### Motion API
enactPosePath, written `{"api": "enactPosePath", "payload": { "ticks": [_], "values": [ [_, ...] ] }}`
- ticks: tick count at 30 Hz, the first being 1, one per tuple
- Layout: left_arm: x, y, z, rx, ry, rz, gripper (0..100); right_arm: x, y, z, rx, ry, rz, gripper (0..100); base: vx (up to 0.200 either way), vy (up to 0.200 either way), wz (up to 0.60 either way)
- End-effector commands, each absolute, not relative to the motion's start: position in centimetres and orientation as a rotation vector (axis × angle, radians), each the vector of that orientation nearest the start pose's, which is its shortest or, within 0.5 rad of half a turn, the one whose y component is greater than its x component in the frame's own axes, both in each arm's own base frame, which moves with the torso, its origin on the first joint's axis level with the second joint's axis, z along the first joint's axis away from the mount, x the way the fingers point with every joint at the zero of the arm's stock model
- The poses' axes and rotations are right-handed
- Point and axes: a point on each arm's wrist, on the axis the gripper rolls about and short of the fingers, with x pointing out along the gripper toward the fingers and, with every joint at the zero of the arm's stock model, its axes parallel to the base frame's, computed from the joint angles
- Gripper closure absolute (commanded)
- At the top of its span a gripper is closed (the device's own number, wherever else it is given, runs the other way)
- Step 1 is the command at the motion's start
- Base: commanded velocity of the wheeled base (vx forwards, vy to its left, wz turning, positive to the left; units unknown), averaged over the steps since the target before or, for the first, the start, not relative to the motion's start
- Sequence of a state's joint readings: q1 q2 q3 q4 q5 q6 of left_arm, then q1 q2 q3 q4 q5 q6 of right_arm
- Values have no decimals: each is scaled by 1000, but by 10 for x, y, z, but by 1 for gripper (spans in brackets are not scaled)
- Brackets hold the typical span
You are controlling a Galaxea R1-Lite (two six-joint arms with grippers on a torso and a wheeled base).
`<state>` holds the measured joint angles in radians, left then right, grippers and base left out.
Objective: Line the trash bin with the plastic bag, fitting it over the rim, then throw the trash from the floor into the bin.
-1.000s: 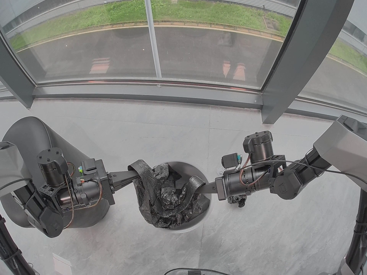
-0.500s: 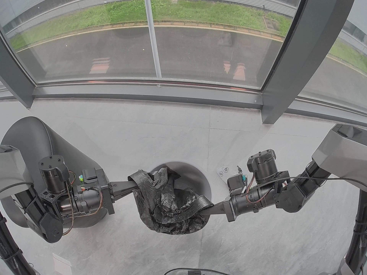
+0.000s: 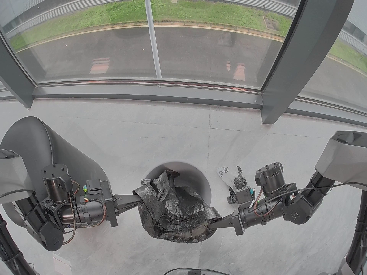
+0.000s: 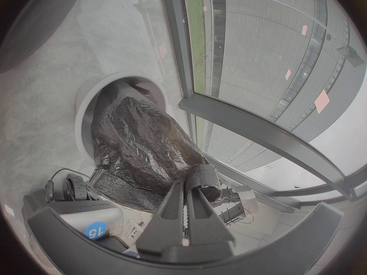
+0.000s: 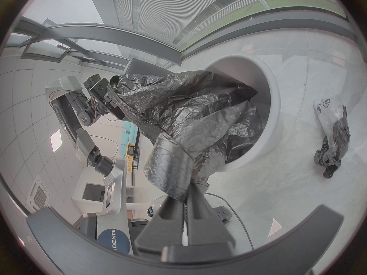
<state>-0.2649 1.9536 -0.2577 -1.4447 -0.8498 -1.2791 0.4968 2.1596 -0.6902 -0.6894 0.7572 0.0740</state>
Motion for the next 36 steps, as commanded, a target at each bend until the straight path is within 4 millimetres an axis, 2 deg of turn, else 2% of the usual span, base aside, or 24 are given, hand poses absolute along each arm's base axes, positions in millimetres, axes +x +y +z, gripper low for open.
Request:
{"api": "enactPosePath", "payload": {
  "ticks": [1, 12, 13, 22, 27, 28, 29, 32, 33, 34, 36],
  "values": [
    [241, -86, 72, -1201, 939, -801, 100, 275, 167, 17, 169, 877, 1155, 100, 0, 0, 0],
    [240, -86, 70, -1202, 945, -793, 100, 276, 165, 14, 134, 877, 1071, 100, 0, 0, 0],
    [240, -86, 70, -1202, 943, -794, 100, 276, 165, 15, 131, 873, 1070, 0, 0, 0, 0],
    [240, -85, 70, -1204, 943, -792, 100, 269, 161, 32, 137, 815, 1079, 0, 0, 0, 0],
    [241, -85, 72, -1201, 936, -796, 100, 268, 160, 49, 118, 739, 1059, 0, 0, 0, 0],
    [241, -85, 72, -1203, 930, -792, 100, 270, 163, 56, 88, 688, 1004, 0, 0, 0, 0],
    [243, -85, 73, -1203, 921, -788, 100, 273, 166, 61, 56, 634, 928, 0, 0, 0, 0],
    [248, -86, 77, -1205, 853, -742, 100, 275, 196, 74, -14, 489, 783, 0, 0, 0, 0],
    [248, -87, 77, -1205, 847, -740, 100, 275, 198, 75, -17, 483, 778, 0, 0, 0, 0],
    [250, -88, 80, -1205, 809, -719, 100, 272, 215, 76, -46, 445, 724, 0, 0, 0, 0],
    [251, -89, 83, -1204, 797, -719, 100, 268, 225, 76, -61, 437, 726, 0, 0, 0, 0]
  ]
}}
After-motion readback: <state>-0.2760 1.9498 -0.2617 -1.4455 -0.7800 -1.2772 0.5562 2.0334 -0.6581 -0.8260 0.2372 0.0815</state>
